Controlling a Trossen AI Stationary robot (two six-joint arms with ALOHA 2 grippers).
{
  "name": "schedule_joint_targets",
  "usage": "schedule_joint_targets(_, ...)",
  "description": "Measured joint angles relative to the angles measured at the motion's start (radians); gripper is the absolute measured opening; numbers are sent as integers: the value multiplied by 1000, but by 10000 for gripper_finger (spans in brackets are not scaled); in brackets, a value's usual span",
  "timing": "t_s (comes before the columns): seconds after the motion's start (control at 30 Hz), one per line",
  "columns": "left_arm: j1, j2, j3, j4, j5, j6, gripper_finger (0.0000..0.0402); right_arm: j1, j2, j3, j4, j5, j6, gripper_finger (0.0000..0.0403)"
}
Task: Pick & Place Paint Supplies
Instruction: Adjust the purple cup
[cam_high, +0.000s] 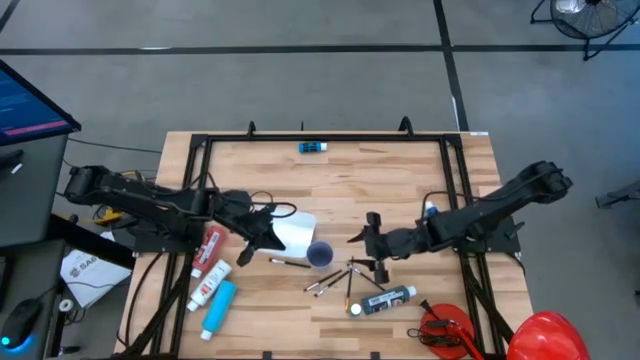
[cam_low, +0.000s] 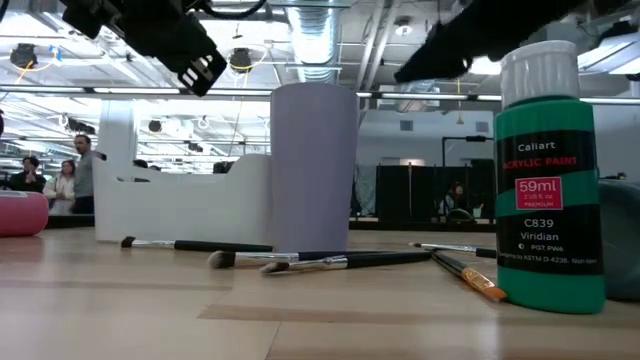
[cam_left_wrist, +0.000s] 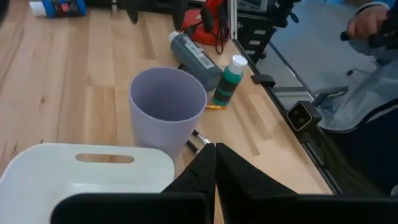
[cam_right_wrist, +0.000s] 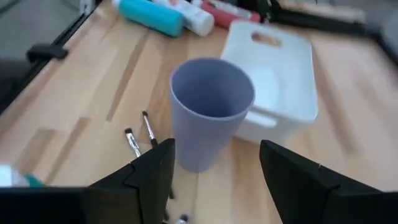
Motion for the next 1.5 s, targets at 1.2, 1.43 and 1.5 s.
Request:
schedule_joint_targets(1.2, 0, 3, 0, 10, 0, -7, 2, 27, 200, 10, 215, 153, 278, 388)
schedule_joint_targets(1.43, 0, 3, 0, 19, 0, -3, 2, 14, 314, 44, 226, 149, 320, 398)
schedule_joint_targets(1.5, 0, 3, 0, 21, 0, -2, 2, 18, 343, 67, 232, 132, 311, 397)
